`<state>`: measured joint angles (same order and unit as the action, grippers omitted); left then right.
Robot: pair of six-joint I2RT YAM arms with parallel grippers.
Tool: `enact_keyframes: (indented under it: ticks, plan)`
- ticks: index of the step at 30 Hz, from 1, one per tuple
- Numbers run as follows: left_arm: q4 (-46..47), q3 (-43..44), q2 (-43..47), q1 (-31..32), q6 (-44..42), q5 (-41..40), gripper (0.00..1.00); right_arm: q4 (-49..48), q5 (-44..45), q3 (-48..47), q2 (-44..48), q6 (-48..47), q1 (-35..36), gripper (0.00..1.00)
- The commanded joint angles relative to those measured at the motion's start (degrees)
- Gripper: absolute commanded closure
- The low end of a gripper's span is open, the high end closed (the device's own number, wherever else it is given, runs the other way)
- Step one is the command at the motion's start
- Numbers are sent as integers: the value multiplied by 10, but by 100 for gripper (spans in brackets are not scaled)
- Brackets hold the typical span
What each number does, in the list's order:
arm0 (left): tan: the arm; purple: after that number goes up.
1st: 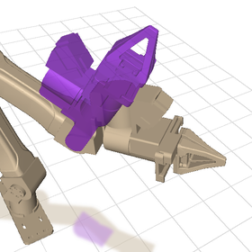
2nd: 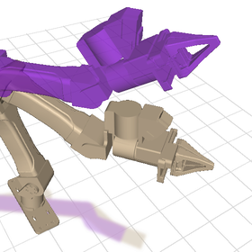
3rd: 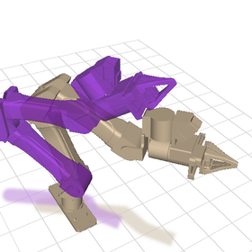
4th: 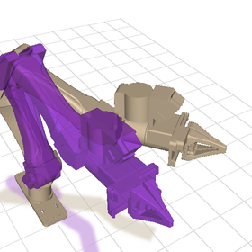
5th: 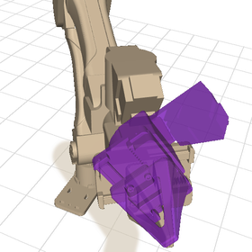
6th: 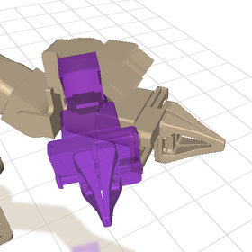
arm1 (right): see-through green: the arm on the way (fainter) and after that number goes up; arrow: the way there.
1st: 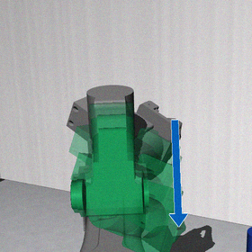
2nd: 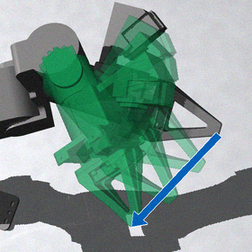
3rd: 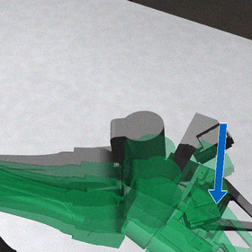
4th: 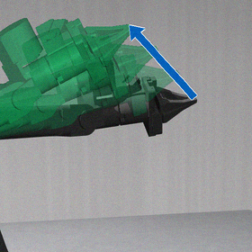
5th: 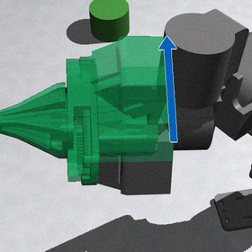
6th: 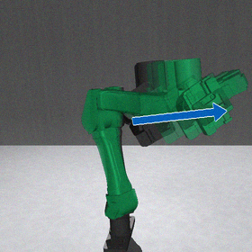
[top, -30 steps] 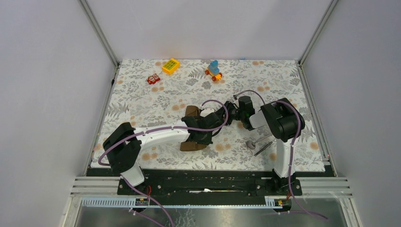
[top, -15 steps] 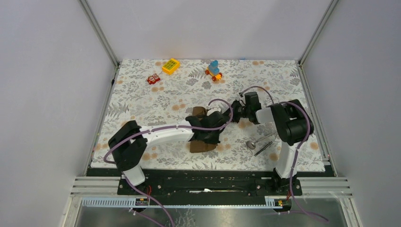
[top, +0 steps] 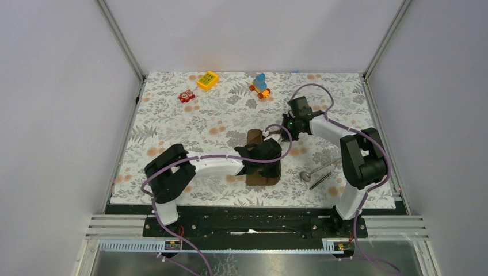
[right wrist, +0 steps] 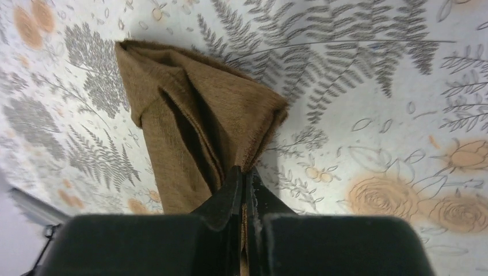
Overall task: Fold the napkin into a case and place the utensils inside
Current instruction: Pick up the 2/3-rectangle-folded napkin at the center of the board.
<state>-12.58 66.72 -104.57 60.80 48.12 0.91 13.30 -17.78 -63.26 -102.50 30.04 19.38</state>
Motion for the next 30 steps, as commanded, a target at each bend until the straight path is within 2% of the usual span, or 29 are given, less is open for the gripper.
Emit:
enact_keyframes:
  ticks: [1,3,8,15,17,21,27,30]
  plan:
    - [105,-85,78,-10,-2,31,100,144,162,-81,-11,-19,66,100]
    - [150,-132,109,-18,0,37,100,170,204,-107,-22,-10,88,100]
    - [290,-255,163,-46,20,86,100,204,231,-159,-42,15,126,100]
    - [435,-370,208,-83,53,146,100,182,171,-190,-50,69,136,100]
    - [457,-393,219,-85,53,153,100,166,135,-193,-55,94,137,100]
    - [500,-429,232,-88,54,159,100,159,124,-219,-77,140,153,100]
    - [572,-482,223,-116,80,176,100,253,227,-327,-140,195,202,100]
    - [607,-510,220,-134,93,184,100,268,240,-360,-168,217,218,100]
